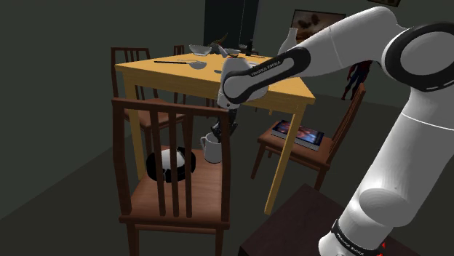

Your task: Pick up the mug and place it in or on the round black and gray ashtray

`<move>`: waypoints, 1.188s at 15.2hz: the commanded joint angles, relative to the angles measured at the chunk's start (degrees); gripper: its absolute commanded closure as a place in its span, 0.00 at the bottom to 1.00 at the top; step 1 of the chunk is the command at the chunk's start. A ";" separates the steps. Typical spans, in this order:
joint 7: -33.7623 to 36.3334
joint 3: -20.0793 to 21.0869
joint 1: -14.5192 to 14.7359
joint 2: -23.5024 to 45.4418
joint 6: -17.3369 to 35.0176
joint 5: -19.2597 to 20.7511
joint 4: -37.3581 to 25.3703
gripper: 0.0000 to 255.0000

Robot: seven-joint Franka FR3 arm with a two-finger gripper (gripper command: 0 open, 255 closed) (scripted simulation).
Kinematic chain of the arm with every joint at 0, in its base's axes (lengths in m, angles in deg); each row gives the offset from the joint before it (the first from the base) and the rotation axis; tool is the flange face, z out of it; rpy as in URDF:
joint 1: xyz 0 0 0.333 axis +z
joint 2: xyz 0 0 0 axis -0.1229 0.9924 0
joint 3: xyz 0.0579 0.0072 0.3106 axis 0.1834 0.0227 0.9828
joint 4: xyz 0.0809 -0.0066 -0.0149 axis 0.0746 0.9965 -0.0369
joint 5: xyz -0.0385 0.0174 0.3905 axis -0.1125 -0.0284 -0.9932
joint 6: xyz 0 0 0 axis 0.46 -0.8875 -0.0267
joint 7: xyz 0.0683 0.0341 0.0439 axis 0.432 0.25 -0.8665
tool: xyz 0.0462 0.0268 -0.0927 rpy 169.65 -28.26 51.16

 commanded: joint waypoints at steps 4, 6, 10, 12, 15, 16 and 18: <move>-0.04 -0.09 -0.10 -1.75 -3.80 -0.20 -2.08 1.00; -0.03 -0.11 -0.13 -2.33 -5.31 -0.26 -3.01 1.00; 2.04 0.67 0.62 0.90 -7.91 0.55 -8.91 1.00; 4.03 1.37 1.48 4.79 -9.26 1.53 -14.16 1.00; 6.86 2.13 3.04 10.89 -11.77 3.13 -22.77 1.00; 7.76 2.33 3.62 13.02 -12.75 3.69 -25.88 1.00; 9.44 2.60 4.94 17.48 -14.99 4.83 -32.54 1.00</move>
